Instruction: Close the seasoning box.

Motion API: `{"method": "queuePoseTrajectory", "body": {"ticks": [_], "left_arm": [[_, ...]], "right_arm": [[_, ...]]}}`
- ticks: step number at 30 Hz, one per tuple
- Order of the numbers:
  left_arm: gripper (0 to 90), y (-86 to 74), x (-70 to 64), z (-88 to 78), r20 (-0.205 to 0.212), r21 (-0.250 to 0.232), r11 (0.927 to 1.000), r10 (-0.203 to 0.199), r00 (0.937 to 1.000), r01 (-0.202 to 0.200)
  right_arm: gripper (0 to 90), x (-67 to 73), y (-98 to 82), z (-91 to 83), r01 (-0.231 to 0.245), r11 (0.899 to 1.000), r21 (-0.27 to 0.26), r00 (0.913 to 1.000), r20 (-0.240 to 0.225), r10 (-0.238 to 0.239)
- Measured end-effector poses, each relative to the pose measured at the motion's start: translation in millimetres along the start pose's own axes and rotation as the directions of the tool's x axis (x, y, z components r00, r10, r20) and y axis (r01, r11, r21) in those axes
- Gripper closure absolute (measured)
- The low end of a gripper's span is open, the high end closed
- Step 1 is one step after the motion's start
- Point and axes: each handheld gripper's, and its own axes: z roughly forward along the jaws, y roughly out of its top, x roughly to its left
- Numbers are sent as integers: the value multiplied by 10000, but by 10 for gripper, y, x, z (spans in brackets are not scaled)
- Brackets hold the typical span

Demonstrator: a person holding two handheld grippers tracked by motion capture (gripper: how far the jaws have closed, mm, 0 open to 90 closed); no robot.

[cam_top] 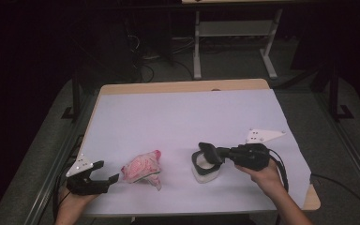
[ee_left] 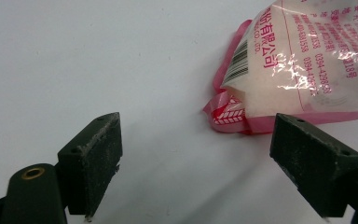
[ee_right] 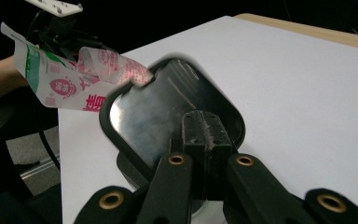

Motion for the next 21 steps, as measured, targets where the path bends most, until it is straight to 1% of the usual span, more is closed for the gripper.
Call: {"method": "queuePoseTrajectory", "body": {"ticks": [2, 4, 5, 6, 8, 9, 10, 12, 15, 16, 17, 18, 19, 20, 21], "left_arm": [[165, 0, 4, -6, -19, -35, 10000, -56, 10000, 56], [165, 2, 9, -14, -72, -62, 9999, -95, 9999, 94], [165, 5, 5, -17, -107, -80, 9998, -173, 9998, 172], [165, 10, 6, -19, -114, -164, 9998, -153, 9998, 152], [165, 21, 5, -27, -153, -187, 9997, -137, 9998, 134], [165, 24, 4, -29, -164, -188, 9998, -120, 9998, 117], [165, 24, 4, -28, -157, -203, 9997, -116, 9998, 113], [165, 23, 3, -24, -156, -209, 9997, -111, 9998, 108], [165, 15, -5, -34, -119, -183, 9998, -16, 9999, 14], [165, 10, -7, -38, -90, -214, 9998, -51, 9999, 49], [165, 7, -7, -47, -106, -203, 9998, -38, 9999, 36], [165, 3, -6, -53, -101, -215, 9998, -35, 9999, 33], [165, 0, -1, -61, -96, -194, 9998, 1, 10000, -3], [165, -5, 2, -65, -115, -244, 9997, -15, 9999, 12], [165, -9, 7, -69, -101, -250, 9997, -17, 9999, 14]], "right_arm": [[899, 7, 0, 11, -15, 10000, 17, 10000, 9, 15], [899, -8, -1, -8, 11, 10000, 35, 9999, 127, -11], [899, -23, -2, -21, -30, 10000, -30, 9998, 178, 30], [899, -35, -5, -37, -60, 9999, -81, 9997, 239, 61], [899, -53, -14, -64, 10, 9999, -105, 9989, 473, -5], [899, -77, -32, -95, 49, 9999, -87, 9975, 704, -43], [899, -77, -32, -95, 49, 9999, -87, 9975, 704, -43], [899, -104, -51, -128, 84, 10000, -29, 9944, 1056, -81], [892, -153, -70, -183, -67, 9999, -149, 9903, 1387, 87], [813, -175, -86, -226, -162, 9997, -208, 9866, 1620, 193], [813, -175, -86, -226, -162, 9997, -208, 9866, 1620, 193], [784, -186, -100, -246, -218, 9995, -208, 9835, 1790, 252], [737, -200, -116, -266, -246, 9995, -211, 9809, 1926, 282], [697, -215, -133, -290, -251, 9995, -194, 9760, 2157, 286], [681, -234, -155, -318, -294, 9993, -248, 9733, 2271, 342]]}}
